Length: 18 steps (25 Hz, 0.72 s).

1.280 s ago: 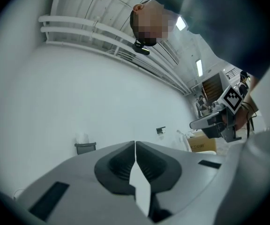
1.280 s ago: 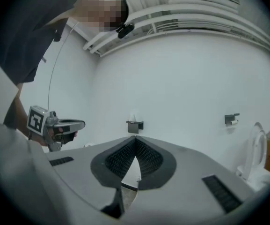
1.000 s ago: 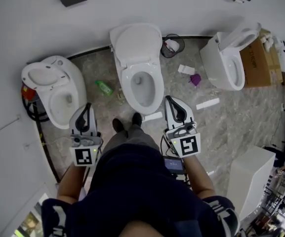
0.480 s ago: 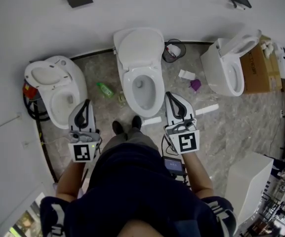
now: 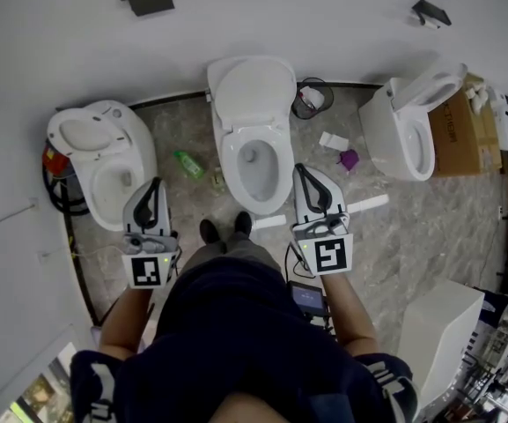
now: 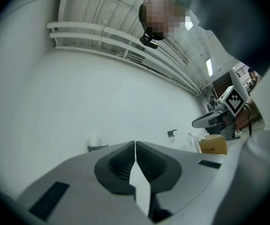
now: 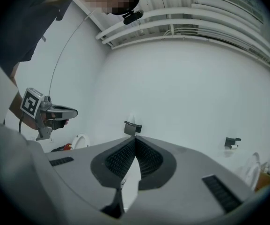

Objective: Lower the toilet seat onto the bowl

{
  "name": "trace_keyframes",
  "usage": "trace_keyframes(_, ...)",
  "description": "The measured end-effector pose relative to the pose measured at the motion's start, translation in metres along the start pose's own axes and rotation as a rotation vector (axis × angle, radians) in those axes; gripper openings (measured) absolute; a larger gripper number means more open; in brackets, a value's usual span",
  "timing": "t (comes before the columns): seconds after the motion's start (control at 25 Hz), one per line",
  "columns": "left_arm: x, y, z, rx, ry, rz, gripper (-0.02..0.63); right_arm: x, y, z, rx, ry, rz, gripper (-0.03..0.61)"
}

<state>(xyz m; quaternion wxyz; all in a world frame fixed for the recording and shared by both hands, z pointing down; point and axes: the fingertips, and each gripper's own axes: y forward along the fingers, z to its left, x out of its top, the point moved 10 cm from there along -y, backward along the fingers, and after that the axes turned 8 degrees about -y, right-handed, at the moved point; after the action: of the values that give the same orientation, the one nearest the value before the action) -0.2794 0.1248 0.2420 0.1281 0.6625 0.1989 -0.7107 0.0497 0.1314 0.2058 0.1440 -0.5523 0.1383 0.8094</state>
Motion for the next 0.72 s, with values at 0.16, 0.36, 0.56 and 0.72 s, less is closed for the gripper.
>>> trace_keyframes(0.16,-0.0003,-0.0011,0.0021,0.011,-0.003,0.000,0.026,-0.0007,0.0035,0.0001,0.004,-0.005,0.003,0.020)
trace_keyframes(0.36,-0.0026,-0.0026,0.0015,0.012,0.002,0.006,0.026,-0.0006,0.0059,0.0014,0.011,-0.004,0.017,0.020)
trace_keyframes(0.56,-0.0021,-0.0033,0.0012,0.016,0.002,0.002,0.026,0.0021,0.0081,0.0012,0.017,-0.014,0.005,0.020)
trace_keyframes(0.72,-0.0013,-0.0041,0.0032,0.017,0.009,0.008,0.026,0.0040,0.0097,0.0024,0.014,-0.006,0.008,0.020)
